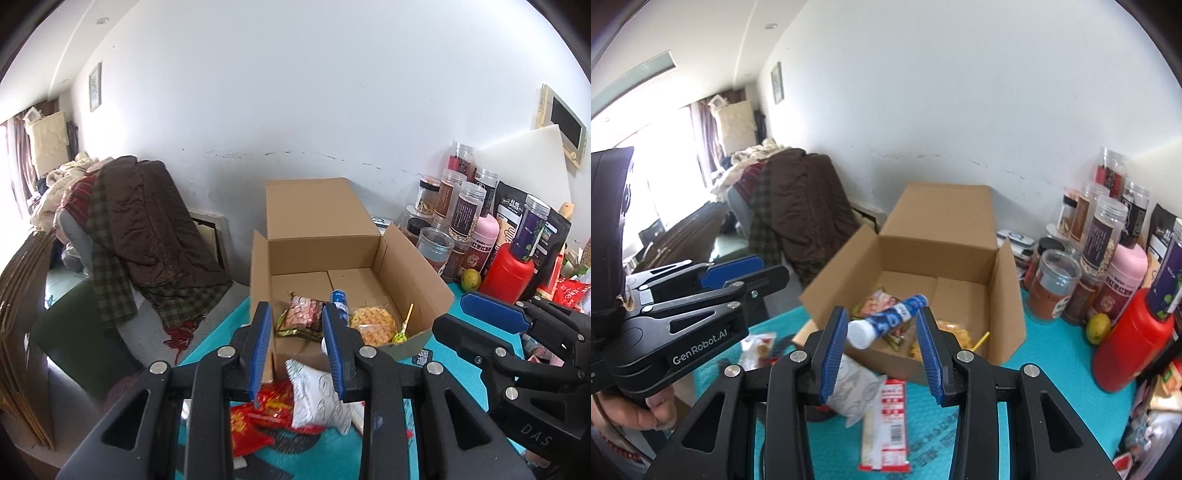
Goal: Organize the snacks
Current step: 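Withdraw both grippers from the box toward the remaining snacks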
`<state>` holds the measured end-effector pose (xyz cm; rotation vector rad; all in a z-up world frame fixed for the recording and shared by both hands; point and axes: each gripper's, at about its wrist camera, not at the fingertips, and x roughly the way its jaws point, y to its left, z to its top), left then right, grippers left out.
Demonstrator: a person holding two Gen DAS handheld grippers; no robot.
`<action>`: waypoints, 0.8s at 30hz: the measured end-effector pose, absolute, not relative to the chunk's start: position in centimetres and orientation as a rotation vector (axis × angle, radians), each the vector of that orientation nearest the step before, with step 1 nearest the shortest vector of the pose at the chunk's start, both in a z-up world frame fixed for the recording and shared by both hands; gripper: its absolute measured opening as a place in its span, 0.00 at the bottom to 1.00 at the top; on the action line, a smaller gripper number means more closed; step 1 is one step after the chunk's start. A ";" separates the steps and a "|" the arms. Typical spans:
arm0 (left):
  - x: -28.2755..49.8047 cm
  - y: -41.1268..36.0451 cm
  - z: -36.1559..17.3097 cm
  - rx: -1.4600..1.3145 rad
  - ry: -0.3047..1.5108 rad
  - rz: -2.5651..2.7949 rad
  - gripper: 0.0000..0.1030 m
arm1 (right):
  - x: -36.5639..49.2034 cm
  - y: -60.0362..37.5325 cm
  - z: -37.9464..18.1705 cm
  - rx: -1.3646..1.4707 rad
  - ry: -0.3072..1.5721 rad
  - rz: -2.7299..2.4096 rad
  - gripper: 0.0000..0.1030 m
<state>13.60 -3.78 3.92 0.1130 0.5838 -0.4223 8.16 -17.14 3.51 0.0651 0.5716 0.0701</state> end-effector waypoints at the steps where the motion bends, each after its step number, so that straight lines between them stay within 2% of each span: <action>1: 13.0 -3.4 4.1 0.114 0.578 -0.414 0.28 | 7.8 -16.9 3.6 0.064 0.568 0.074 0.38; 8: 10.1 -1.1 4.7 0.108 0.555 -0.388 0.28 | 5.3 -14.7 4.0 0.049 0.540 0.115 0.38; 9: 9.8 -0.8 4.7 0.107 0.557 -0.383 0.28 | 4.8 -14.3 4.0 0.049 0.533 0.124 0.42; 11: 9.1 -0.1 4.5 0.107 0.563 -0.367 0.28 | 4.2 -13.6 4.0 0.048 0.523 0.134 0.45; 24: 7.5 2.5 2.0 0.089 0.641 -0.332 0.28 | 2.6 -11.1 1.4 0.077 0.569 0.182 0.45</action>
